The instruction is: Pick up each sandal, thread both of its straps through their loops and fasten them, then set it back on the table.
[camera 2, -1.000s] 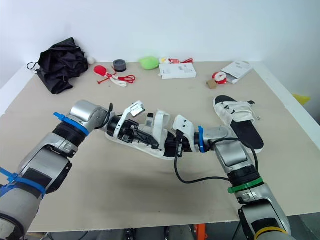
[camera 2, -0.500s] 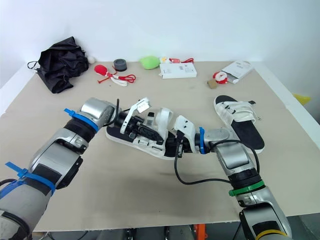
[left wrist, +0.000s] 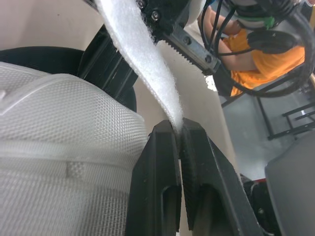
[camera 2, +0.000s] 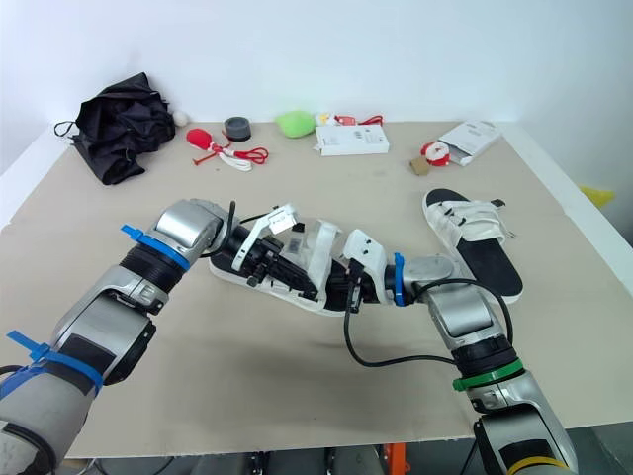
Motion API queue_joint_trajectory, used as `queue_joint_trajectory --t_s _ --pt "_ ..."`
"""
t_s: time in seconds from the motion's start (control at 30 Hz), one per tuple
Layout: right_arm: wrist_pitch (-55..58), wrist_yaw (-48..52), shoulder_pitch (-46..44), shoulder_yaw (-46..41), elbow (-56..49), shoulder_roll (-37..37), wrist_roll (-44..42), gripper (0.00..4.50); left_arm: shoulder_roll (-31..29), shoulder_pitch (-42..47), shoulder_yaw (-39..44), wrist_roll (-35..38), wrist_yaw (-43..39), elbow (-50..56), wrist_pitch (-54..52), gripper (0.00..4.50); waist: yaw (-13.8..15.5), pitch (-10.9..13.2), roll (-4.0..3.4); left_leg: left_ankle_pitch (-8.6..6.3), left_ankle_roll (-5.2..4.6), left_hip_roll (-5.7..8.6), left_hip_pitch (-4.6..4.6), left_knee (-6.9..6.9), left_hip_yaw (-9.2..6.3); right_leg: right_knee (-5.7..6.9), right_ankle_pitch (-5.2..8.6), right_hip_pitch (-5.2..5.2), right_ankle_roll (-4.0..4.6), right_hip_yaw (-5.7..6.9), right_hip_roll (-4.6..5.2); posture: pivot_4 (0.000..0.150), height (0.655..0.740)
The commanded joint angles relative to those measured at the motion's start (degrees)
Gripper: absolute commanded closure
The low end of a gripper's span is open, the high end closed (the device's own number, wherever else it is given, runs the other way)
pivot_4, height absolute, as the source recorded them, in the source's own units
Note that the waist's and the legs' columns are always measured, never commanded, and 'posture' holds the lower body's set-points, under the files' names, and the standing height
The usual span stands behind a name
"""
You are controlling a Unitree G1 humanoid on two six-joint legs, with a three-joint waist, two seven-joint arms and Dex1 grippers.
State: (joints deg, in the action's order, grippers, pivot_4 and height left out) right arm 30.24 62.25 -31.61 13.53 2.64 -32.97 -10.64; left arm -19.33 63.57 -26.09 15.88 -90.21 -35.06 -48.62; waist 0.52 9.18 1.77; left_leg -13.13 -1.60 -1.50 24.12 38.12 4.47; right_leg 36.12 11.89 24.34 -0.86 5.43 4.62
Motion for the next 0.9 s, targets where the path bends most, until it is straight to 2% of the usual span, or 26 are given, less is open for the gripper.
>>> queue_joint_trajectory --t_s 0.03,0.5,0.67,0.73,0.77,0.9 --pt "1.83 -1.27 1.85 1.95 4.51 -0.92 2.44 4.50 -1.06 -2.61 -0.15 -2.20 3.04 4.33 2.53 4.45 0.00 -0.01 -0.01 0.00 0.00 -0.01 0.00 0.01 0.00 0.00 0.00 0.00 0.00 0.00 -0.01 0.150 0.7400" --pt "0.86 -1.05 1.05 2.35 5.84 -1.06 2.55 4.50 -3.48 -7.95 0.97 -1.58 5.82 12.88 1.95 4.45 0.01 -0.05 -0.06 -0.01 -0.01 -0.13 -0.02 0.28 -0.01 0.07 -0.09 -0.09 0.02 -0.03 -0.11 0.150 0.7400" --pt "0.40 -0.89 0.47 2.54 6.55 -1.08 2.68 4.50 -4.95 -9.24 0.23 -3.73 6.31 13.21 6.83 4.45 0.01 -0.08 -0.11 -0.01 -0.01 -0.18 -0.02 0.28 -0.02 0.09 -0.09 -0.08 0.07 -0.03 -0.19 0.150 0.7400" --pt "0.21 -0.85 0.12 2.76 6.85 -1.07 2.65 4.50 -4.88 -9.53 0.37 -4.91 7.57 12.29 10.27 3.79 0.01 -0.09 -0.12 -0.01 -0.01 -0.20 -0.04 0.27 -0.01 0.09 -0.09 -0.08 0.10 -0.04 -0.21 0.150 0.7400" --pt "0.08 -0.84 -0.07 2.90 7.05 -1.03 2.65 4.50 -4.67 -9.57 0.58 -5.23 8.12 11.93 11.68 3.65 0.01 -0.11 -0.15 -0.01 -0.01 -0.20 -0.04 0.28 0.00 0.10 -0.10 -0.07 0.11 -0.04 -0.21 0.150 0.7400" --pt "-0.29 -0.74 -0.46 3.25 7.52 -0.93 2.62 4.50 -3.79 -9.47 1.59 -4.56 8.74 11.59 13.43 1.99 0.03 -0.13 -0.19 0.03 -0.07 -0.21 -0.08 0.35 0.02 0.10 -0.14 -0.11 0.25 -0.06 -0.20 0.150 0.7400"
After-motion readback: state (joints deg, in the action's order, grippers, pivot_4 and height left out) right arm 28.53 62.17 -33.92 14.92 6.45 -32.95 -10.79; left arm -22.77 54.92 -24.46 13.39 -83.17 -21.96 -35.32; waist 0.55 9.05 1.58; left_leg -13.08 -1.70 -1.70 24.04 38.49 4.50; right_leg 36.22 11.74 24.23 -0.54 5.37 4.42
